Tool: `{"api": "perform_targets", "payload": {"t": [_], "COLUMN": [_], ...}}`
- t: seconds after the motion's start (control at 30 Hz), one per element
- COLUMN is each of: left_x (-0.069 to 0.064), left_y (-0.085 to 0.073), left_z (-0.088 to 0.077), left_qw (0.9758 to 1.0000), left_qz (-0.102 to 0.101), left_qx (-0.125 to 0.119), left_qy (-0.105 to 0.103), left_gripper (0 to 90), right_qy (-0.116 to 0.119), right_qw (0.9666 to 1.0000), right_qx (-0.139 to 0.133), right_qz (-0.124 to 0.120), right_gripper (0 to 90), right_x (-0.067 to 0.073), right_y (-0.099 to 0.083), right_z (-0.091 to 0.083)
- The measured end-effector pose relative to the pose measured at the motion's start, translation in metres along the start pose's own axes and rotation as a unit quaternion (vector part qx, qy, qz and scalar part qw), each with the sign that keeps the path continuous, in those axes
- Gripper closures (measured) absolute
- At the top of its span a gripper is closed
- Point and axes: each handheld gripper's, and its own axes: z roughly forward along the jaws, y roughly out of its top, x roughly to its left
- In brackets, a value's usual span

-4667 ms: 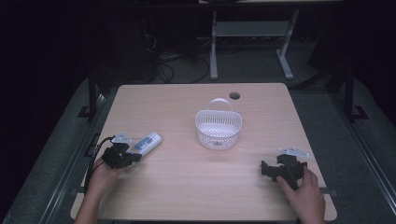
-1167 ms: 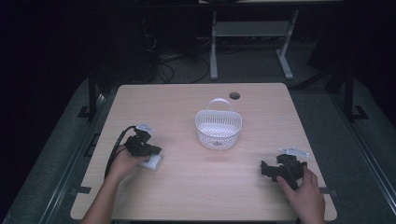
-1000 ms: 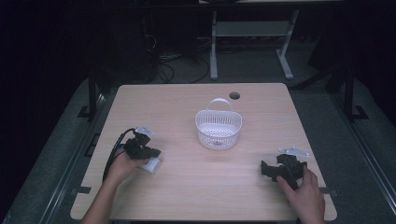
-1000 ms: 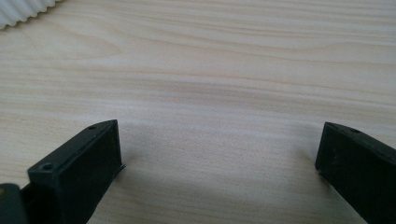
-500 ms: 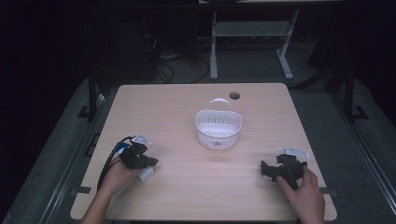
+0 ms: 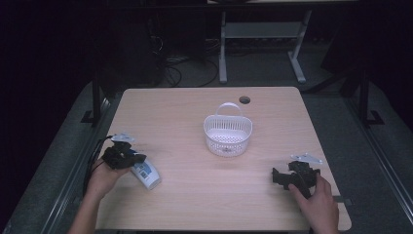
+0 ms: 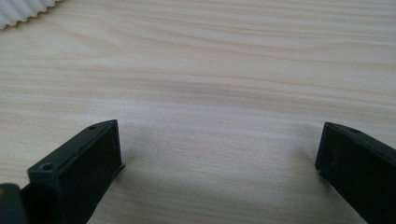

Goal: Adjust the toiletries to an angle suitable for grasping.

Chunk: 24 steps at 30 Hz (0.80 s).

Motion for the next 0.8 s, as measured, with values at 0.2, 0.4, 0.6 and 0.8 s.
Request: {"api": "perform_targets", "payload": {"t": [0.2,0.4,0.6,0.8], "left_x": [0.028,0.050,0.060,0.060], "left_y": [-0.016,-0.032,-0.041,-0.043], "left_z": [-0.014,-0.020,-0.011,-0.002], "left_qw": [0.9987,0.9960,0.9945,0.9945], "left_qz": [-0.035,-0.059,-0.073,-0.075], "left_qx": [-0.012,-0.004,0.015,0.025], "left_qy": [0.034,0.066,0.074,0.069], "left_gripper": [90.0,90.0,90.0,90.0], "right_qy": [0.000,0.000,0.000,0.000], "right_qw": [1.0000,1.0000,1.0000,1.0000], "right_qx": [0.000,0.000,0.000,0.000], "right_qz": [0.000,0.000,0.000,0.000], "right_gripper": [0.0,0.0,0.0,0.0], "right_x": [0.000,0.000,0.000,0.000], "right_y": [0.000,0.000,0.000,0.000], "right_z": [0.000,0.000,0.000,0.000]}}
